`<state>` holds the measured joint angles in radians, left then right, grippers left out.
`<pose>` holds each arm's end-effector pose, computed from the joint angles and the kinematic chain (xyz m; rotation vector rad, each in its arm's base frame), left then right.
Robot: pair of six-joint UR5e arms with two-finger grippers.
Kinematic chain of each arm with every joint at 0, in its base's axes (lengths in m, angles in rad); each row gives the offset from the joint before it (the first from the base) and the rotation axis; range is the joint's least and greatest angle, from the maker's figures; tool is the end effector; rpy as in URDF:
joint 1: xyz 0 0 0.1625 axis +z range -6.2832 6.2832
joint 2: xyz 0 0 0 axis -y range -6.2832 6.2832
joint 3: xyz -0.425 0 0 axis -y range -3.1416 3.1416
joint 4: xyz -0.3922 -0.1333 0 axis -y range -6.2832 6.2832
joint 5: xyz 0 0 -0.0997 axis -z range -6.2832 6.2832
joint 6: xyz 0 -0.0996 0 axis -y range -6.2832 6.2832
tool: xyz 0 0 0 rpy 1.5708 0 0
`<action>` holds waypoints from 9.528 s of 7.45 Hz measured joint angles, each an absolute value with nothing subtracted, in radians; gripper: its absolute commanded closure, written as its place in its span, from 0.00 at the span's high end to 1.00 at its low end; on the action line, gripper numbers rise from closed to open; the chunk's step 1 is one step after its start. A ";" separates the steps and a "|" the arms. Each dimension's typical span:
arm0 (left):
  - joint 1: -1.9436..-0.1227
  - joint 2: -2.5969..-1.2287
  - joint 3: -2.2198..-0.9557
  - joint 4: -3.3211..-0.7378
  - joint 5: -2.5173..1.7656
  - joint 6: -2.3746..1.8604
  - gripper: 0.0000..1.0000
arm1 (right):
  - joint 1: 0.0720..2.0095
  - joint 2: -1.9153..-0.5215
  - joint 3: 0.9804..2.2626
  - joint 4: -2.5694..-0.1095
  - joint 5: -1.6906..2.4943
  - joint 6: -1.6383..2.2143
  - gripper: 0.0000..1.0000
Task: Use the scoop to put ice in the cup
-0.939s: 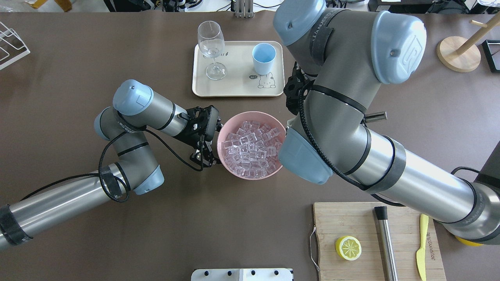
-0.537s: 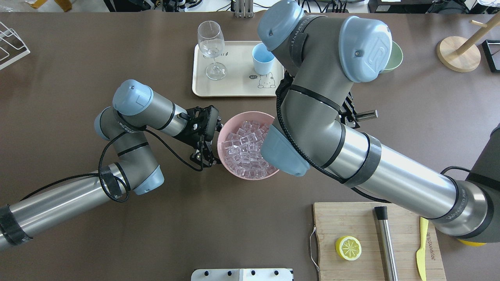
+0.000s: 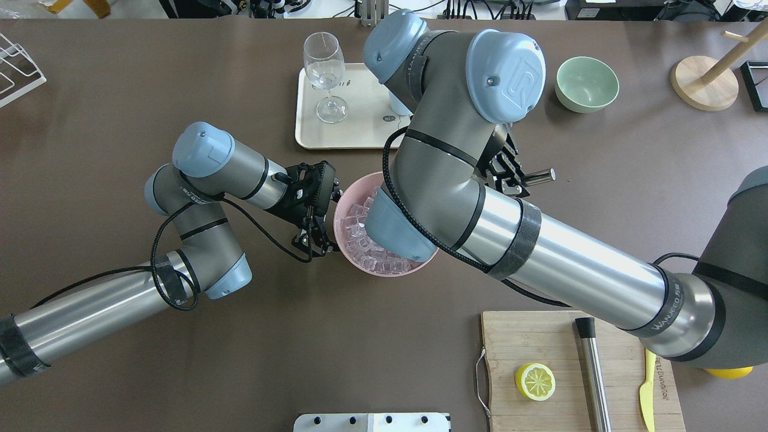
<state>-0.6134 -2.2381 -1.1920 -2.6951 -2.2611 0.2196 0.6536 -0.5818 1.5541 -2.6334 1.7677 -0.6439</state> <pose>0.5571 -0.4777 0.2984 1.1669 1.1263 1.4192 -0.4600 -0.4956 0.1783 -0.1284 -0.2023 -1.5456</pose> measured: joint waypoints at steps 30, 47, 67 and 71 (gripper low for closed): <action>-0.623 -2.211 -1.215 -2.714 -2.263 0.177 0.99 | 0.592 -0.688 1.620 -2.369 1.854 -0.345 0.00; -0.657 -2.276 -1.147 -2.661 -2.248 0.208 0.99 | 0.591 -0.782 1.701 -2.147 1.899 -0.169 0.00; -0.733 -2.019 -1.569 -2.263 -2.305 0.221 0.99 | 0.662 -1.129 2.010 -1.622 1.947 0.298 0.00; -0.752 -2.016 -1.574 -2.208 -2.307 0.221 0.99 | 0.805 -1.082 1.899 -1.801 2.208 0.283 0.00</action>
<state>-0.7516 -2.0157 -1.5738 -2.2077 -2.3072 0.2209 0.8046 -1.0819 1.8992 -1.8014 2.2081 0.2834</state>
